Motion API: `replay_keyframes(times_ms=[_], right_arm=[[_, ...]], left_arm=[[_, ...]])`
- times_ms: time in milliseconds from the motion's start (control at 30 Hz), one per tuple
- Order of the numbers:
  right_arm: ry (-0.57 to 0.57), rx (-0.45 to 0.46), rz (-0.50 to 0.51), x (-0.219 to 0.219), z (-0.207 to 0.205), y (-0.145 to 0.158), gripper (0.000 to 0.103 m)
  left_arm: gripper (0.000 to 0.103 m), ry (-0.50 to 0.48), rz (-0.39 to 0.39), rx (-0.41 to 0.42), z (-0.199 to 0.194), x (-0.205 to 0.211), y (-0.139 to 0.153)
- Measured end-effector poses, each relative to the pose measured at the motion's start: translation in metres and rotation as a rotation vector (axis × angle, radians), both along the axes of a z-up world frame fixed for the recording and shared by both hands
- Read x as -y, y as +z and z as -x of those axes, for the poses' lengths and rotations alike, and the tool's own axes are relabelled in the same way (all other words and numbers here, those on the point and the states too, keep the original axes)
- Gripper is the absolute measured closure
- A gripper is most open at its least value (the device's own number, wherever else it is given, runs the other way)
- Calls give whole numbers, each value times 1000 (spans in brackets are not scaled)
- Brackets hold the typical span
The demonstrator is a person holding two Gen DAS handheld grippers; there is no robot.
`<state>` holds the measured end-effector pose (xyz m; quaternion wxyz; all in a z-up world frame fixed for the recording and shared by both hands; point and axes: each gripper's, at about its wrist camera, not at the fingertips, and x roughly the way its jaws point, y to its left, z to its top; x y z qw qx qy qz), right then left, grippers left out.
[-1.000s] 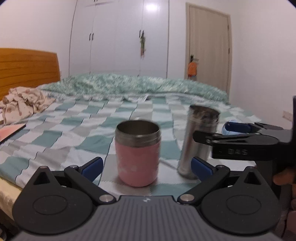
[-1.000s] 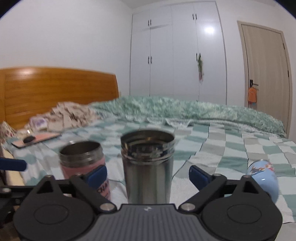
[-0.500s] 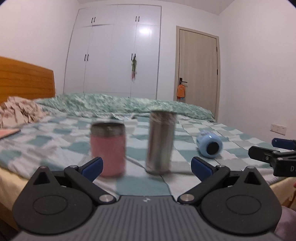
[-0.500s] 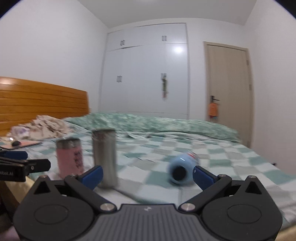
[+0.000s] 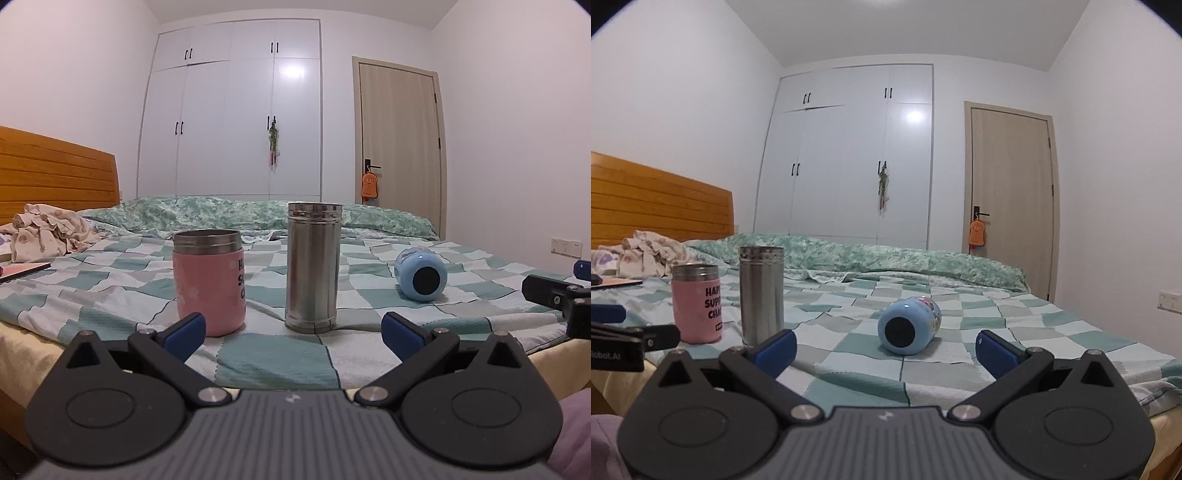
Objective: Flip cup upright
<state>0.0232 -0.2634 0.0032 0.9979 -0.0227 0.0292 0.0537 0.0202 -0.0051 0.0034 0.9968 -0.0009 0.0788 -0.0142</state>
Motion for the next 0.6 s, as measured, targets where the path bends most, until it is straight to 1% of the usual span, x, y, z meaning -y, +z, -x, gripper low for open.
replay_keyframes(times_ms=[600], right_arm=[[-14, -5, -9, 0, -1, -1, 0]], left_arm=[[0, -11, -11, 18, 3, 4, 0]])
